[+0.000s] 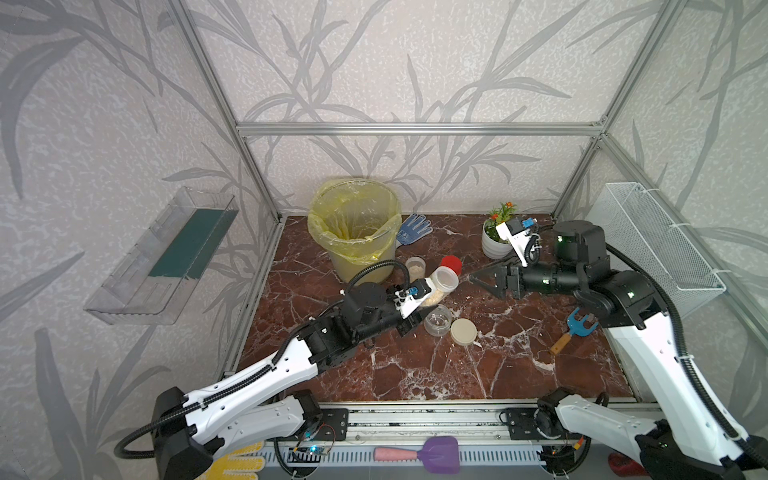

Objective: Empty expired oatmeal from jars
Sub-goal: Unscrew the lid from the jar.

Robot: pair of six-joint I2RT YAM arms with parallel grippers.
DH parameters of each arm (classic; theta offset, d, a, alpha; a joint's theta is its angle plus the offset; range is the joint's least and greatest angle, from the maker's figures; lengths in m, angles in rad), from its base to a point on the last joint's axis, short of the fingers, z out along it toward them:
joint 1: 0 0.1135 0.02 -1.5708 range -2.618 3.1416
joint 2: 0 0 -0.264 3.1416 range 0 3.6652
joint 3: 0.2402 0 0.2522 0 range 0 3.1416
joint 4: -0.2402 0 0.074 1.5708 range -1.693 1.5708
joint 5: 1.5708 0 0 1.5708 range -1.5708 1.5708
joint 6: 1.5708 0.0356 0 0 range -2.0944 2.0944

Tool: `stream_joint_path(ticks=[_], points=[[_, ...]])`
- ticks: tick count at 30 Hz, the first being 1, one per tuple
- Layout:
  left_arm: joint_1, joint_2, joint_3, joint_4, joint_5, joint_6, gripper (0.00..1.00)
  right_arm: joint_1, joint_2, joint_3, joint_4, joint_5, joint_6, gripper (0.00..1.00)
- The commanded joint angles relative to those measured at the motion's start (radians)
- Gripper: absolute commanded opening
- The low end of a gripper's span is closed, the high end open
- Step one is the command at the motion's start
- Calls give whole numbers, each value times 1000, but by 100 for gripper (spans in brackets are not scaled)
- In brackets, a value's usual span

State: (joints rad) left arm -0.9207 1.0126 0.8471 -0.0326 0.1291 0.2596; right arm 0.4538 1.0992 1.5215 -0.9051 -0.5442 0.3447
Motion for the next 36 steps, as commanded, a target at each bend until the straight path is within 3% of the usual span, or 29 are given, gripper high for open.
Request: stream_joint_path(ticks=[1, 6, 15, 36], points=[[3, 10, -1, 33, -36, 39, 0, 47, 49, 125, -117, 176, 264, 71], [3, 42, 13, 16, -28, 47, 0, 154, 144, 226, -178, 265, 286, 73], [3, 41, 2, 27, -15, 46, 0, 252, 282, 318, -240, 338, 255, 80], [3, 51, 12, -4, -25, 53, 0, 317, 318, 327, -250, 366, 235, 74]])
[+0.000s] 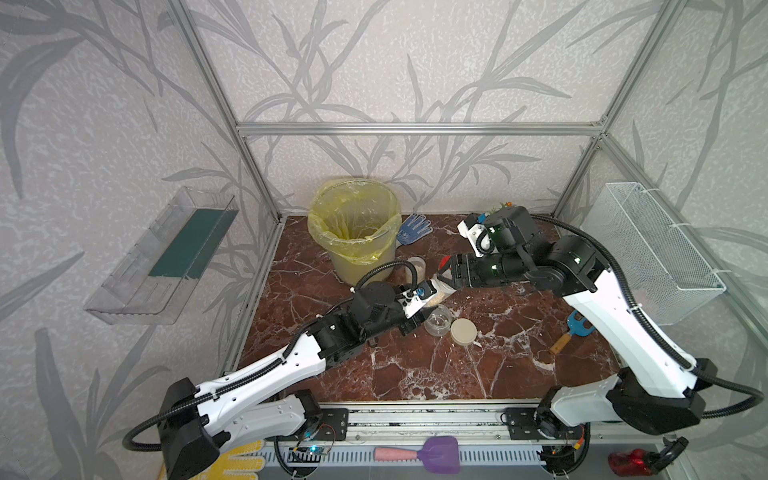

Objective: Empty expired oatmeal from jars
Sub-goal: Unscrew the lid from the jar.

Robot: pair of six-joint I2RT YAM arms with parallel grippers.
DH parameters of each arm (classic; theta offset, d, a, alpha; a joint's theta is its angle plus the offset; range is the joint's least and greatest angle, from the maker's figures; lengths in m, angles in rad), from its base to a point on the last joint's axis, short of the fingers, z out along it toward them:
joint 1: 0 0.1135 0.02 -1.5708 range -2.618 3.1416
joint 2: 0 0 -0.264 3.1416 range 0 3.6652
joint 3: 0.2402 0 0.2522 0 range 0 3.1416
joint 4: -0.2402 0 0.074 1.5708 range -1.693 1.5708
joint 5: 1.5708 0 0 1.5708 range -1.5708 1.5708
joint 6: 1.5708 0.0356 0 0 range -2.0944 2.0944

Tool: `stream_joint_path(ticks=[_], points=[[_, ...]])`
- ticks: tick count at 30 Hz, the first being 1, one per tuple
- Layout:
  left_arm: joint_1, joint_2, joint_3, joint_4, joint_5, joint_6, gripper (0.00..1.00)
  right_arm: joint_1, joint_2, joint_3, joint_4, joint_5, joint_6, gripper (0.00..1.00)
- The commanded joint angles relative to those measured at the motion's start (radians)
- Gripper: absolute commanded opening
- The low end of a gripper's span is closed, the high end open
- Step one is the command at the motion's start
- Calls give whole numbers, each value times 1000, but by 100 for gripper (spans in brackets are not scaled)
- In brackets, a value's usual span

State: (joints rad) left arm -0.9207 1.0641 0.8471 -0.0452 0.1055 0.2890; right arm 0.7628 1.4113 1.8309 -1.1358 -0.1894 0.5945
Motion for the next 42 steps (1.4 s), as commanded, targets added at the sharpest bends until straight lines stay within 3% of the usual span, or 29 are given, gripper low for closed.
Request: stream_joint_path(ticks=[1, 13, 20, 24, 28, 33, 42], points=[[3, 2, 13, 8, -1, 23, 0, 11, 8, 17, -19, 8, -16, 73], [4, -1, 13, 5, -4, 24, 0, 21, 22, 18, -12, -30, -32, 67], [3, -8, 12, 6, -1, 21, 0, 27, 29, 20, -23, -46, -57, 54], [4, -19, 6, 10, 37, 16, 0, 32, 33, 24, -30, -67, -100, 39], [16, -47, -18, 10, 150, -6, 0, 32, 29, 57, -15, -164, -317, 22], [62, -64, -70, 44, 324, -98, 0, 32, 51, 91, -82, -351, -667, 15], [74, -118, -172, 108, 345, -190, 0, 29, 155, 240, -264, -380, -969, 9]])
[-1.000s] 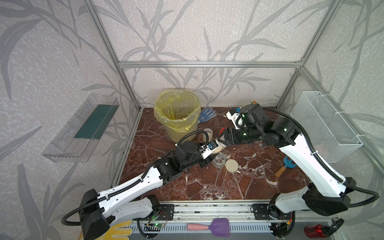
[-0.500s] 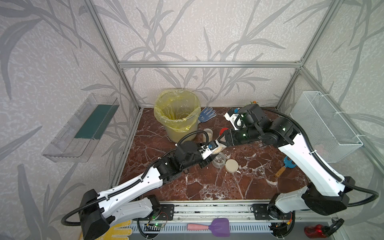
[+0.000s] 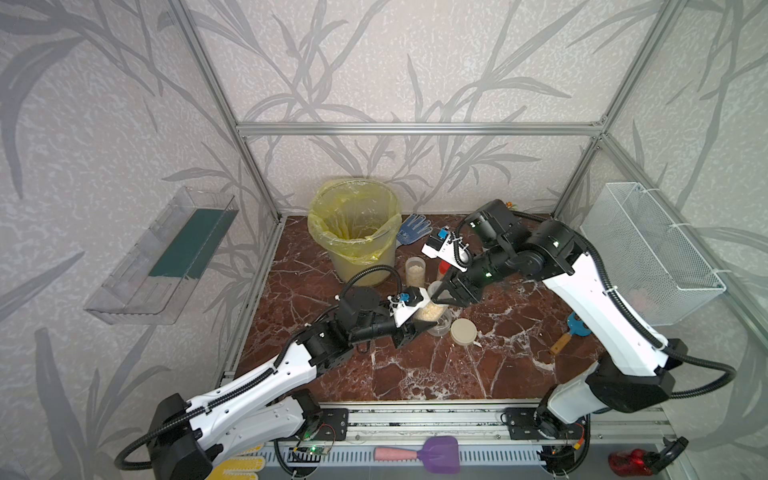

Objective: Empty expired oatmeal from jars
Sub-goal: Unscrew the lid from the jar.

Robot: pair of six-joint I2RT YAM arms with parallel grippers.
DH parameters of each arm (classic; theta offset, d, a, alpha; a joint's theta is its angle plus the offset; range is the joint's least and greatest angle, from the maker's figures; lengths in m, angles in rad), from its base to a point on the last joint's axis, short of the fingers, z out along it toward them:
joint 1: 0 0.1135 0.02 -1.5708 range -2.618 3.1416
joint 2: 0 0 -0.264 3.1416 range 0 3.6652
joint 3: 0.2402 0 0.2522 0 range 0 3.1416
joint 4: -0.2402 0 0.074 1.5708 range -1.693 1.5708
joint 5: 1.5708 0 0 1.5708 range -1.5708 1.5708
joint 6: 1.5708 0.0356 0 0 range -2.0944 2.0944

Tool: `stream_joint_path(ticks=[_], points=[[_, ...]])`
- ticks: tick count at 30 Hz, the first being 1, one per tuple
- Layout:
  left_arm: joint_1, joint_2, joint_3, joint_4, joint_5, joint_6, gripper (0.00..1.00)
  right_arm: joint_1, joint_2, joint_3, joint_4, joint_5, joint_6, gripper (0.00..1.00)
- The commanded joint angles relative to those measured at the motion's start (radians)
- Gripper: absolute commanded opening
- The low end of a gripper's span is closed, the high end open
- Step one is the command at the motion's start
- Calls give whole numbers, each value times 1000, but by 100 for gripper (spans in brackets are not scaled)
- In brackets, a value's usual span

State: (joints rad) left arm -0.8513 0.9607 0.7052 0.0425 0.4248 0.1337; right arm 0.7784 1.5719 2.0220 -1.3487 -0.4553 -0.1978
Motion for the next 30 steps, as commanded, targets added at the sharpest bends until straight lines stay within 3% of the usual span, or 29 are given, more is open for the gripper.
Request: stream_joint_path(ticks=[1, 7, 13, 20, 30], points=[[7, -20, -35, 17, 22, -38, 0, 12, -4, 52, -53, -92, -202, 8], [12, -61, -55, 1, 13, -57, 0, 1, -42, -7, -13, -89, -396, 2], [14, -86, -55, -33, 32, -71, 0, -29, -67, -65, 92, -125, -466, 0], [15, -109, -99, 10, 33, -86, 0, -56, -172, -237, 236, -284, -637, 0], [32, -113, -87, -31, 11, -79, 0, -154, -147, -204, 85, -425, -808, 0]])
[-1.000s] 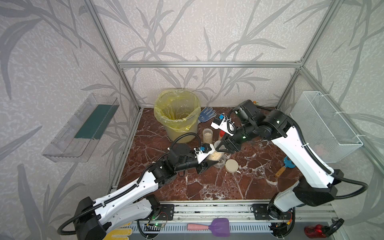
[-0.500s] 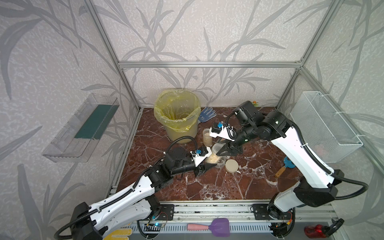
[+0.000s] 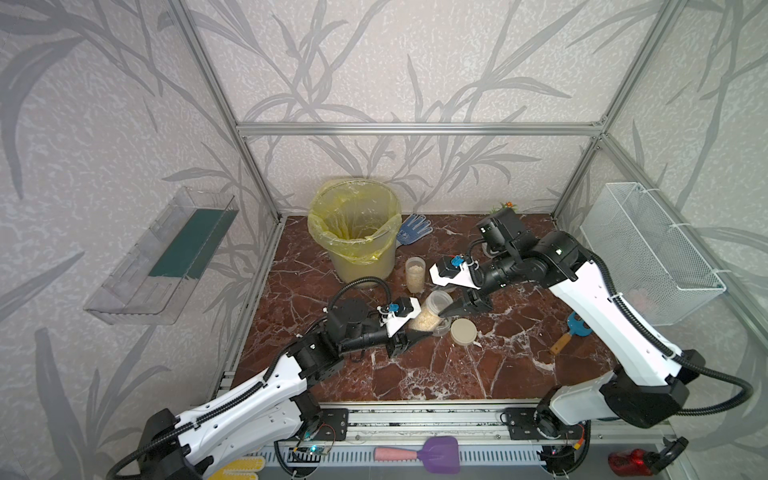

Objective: Empty expired oatmeal from jars
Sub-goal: Unscrew the lid from the jar.

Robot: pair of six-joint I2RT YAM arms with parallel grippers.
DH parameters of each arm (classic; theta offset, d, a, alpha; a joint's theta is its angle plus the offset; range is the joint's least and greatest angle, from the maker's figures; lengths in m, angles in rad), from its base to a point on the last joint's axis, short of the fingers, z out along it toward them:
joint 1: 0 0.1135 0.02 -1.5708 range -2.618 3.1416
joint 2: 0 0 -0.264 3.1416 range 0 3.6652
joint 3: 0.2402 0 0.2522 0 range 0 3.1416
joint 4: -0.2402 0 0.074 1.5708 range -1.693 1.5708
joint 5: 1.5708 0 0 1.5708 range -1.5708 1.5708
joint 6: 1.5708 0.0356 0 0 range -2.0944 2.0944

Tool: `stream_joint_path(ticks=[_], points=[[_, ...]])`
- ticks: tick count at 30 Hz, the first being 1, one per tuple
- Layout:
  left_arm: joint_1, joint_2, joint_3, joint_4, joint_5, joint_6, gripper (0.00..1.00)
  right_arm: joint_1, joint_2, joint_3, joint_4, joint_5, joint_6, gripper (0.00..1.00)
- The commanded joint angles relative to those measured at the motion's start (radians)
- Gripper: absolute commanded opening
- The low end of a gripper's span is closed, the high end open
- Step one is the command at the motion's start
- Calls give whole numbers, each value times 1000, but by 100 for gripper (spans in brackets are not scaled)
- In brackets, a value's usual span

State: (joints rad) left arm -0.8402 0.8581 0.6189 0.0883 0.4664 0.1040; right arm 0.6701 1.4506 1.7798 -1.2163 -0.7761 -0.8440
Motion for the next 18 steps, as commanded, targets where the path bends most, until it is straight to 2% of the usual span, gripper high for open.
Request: stream_joint_path(ticks=[1, 9, 14, 16, 18], points=[[20, -12, -3, -81, -40, -50, 0, -64, -19, 46, -70, -135, -177, 0], [32, -3, 5, -116, -124, -25, 0, -95, 4, 72, -131, -172, -153, 0], [42, 18, 16, -124, -176, -6, 0, -108, 11, 76, -120, -190, -37, 0], [52, 17, 15, -121, -172, 1, 0, -109, -3, 62, -153, -225, -102, 0], [73, 16, 20, -125, -122, -6, 0, -109, -47, 13, -137, -231, -157, 0]])
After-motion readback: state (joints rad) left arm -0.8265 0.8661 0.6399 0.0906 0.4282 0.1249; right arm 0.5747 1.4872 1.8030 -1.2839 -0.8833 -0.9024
